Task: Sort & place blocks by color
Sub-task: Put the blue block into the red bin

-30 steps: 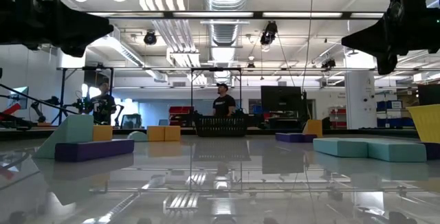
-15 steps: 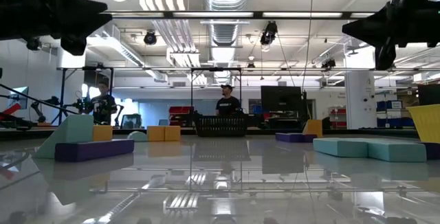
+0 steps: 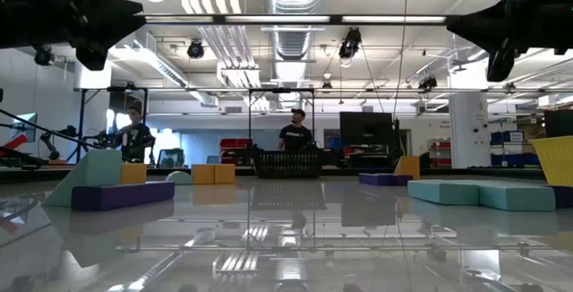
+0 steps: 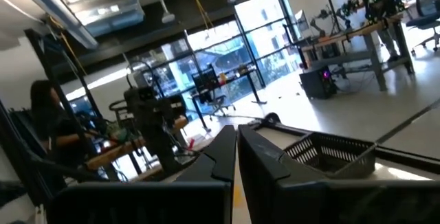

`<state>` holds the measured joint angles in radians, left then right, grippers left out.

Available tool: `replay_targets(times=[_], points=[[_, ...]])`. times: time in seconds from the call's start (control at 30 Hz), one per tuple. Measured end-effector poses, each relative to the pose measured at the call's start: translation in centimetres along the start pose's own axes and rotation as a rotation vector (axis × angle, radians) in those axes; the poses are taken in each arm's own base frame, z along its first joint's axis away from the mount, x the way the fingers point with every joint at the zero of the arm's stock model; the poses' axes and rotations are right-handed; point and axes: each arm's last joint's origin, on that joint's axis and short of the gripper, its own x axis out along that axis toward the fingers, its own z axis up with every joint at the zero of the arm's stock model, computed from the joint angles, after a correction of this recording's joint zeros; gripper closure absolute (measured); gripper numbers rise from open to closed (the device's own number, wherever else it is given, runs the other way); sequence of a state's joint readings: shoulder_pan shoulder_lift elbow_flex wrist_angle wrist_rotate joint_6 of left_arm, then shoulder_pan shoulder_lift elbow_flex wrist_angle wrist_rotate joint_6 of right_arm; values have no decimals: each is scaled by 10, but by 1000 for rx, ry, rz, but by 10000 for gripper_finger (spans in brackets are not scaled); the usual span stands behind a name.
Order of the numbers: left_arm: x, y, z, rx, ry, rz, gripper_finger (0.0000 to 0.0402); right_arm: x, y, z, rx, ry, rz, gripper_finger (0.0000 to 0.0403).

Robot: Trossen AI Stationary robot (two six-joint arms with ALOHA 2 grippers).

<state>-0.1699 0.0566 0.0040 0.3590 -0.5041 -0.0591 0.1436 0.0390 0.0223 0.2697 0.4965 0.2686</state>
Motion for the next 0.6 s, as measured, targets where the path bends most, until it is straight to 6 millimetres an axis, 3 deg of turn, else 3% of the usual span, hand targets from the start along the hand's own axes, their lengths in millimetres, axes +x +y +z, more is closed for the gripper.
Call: replay_targets(times=[0.33, 0.47, 0.6], points=[[-2, 0, 21, 75, -201, 9, 282, 13, 12, 18, 16, -90, 31, 394], [-3, 0, 25, 66, -237, 12, 282, 27, 24, 31, -21, -44, 18, 394], [-3, 0, 24, 72, -225, 11, 282, 52, 37, 27, -115, 131, -25, 394]])
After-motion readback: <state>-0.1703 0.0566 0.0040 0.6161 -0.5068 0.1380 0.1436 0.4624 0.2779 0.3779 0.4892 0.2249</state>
